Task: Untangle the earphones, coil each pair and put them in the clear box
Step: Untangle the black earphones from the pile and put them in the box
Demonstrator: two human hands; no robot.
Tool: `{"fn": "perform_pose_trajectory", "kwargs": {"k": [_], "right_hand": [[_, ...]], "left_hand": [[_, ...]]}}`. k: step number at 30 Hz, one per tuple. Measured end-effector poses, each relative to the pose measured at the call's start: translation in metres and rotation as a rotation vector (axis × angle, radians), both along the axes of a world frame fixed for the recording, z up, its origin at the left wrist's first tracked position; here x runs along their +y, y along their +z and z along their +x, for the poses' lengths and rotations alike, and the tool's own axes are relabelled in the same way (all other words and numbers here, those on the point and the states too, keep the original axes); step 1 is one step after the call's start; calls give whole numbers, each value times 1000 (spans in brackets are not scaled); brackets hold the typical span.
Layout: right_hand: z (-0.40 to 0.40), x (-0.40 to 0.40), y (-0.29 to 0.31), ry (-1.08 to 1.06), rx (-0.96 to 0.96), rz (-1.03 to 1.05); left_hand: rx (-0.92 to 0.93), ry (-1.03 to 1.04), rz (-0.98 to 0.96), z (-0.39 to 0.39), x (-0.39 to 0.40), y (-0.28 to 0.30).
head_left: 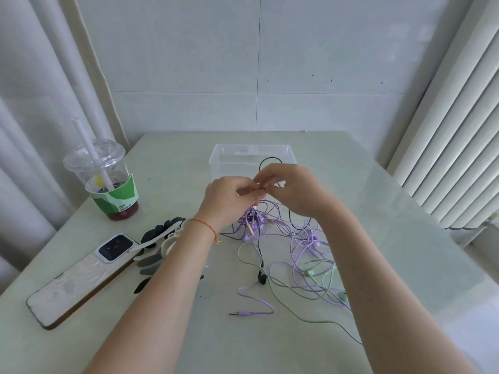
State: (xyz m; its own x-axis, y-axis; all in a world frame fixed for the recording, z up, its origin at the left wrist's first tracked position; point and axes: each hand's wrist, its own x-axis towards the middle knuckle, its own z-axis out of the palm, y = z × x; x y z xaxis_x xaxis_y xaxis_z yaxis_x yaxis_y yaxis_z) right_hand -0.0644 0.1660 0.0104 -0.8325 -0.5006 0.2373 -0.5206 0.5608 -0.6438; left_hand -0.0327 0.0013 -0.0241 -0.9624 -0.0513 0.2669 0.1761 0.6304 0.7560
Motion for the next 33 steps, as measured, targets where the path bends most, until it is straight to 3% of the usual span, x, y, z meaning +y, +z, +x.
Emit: {"fn": "perform_pose_trajectory", "kwargs": {"k": [4, 8, 11, 17, 19, 23, 25, 28, 33], "right_hand": [[0, 4, 3, -37, 14, 72], [-5, 1, 2, -172, 84, 77], [-8, 4, 4, -289, 104, 35], [-8, 8, 7, -307, 69, -133], [-10, 11, 6, -327, 73, -109], [-13, 21, 8, -280, 29, 89], [-12, 25, 8, -258, -35, 112], [-9, 26, 10, -292, -87, -55], [-6, 19, 17, -343, -363, -629]], "left_hand": [[-37, -71, 81, 6, 3, 6], [-192, -58, 234, 6, 2, 10], [-283, -105, 350, 5, -7, 13], [-313, -225, 370, 7, -21, 6], [-250, -147, 479, 4, -21, 4], [-147, -72, 894, -2, -20, 4], [-117, -48, 949, -3, -19, 3], [-103, -47, 970, -3, -17, -1], [-122, -91, 884, -1, -18, -3]]}}
